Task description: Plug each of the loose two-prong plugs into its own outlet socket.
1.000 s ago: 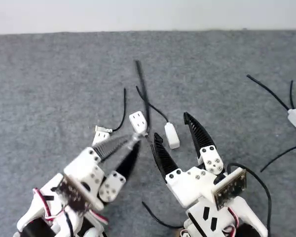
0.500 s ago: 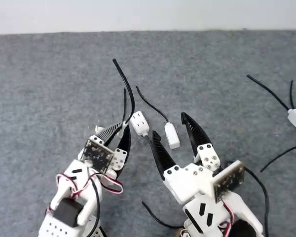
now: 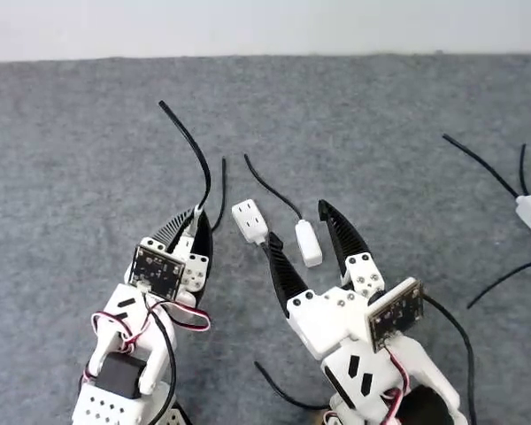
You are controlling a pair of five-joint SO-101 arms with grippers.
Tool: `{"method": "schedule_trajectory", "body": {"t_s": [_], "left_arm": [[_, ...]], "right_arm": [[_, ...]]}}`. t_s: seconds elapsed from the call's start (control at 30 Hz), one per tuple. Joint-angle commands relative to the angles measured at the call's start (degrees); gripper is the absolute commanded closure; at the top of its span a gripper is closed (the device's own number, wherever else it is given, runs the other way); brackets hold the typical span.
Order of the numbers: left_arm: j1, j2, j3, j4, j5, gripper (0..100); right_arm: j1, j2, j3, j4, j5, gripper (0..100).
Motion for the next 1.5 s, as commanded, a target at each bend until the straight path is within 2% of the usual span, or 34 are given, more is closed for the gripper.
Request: {"method": "schedule_trajectory", "body": {"t_s": [0.0,0.2,0.3,0.43,0.63,0.87,1.03,1.47], "left_arm": [[-0.5,0.4,-6.0,2.5,0.7,99],[-0.6,1.6,-9.1,5.3,0.7,99],[-4.1,8.4,-13.4,5.2,1.0,99],[-8.7,27.1,-23.7,6.4,2.7,99],[-9.0,58.6,-39.4,11.9,5.1,99],[-8.9,80.0,-50.5,14.9,5.0,99],[-9.1,85.8,-53.8,14.9,5.0,99],[-8.9,86.9,-53.8,14.6,5.0,99]], "right_arm": [[0.0,0.3,-0.4,-1.3,-0.7,73.5],[0.0,0.3,-0.4,-1.4,-0.7,73.6],[0.0,0.3,-0.4,-1.4,-0.7,73.6],[0.0,0.3,-0.4,-1.4,-0.7,73.6],[0.0,0.3,-0.4,-1.4,-0.7,73.6],[0.0,0.3,-0.4,-1.4,-0.7,73.6],[0.0,0.3,-0.4,-1.4,-0.7,73.6],[0.0,0.3,-0.4,-1.3,-0.8,73.6]]}}
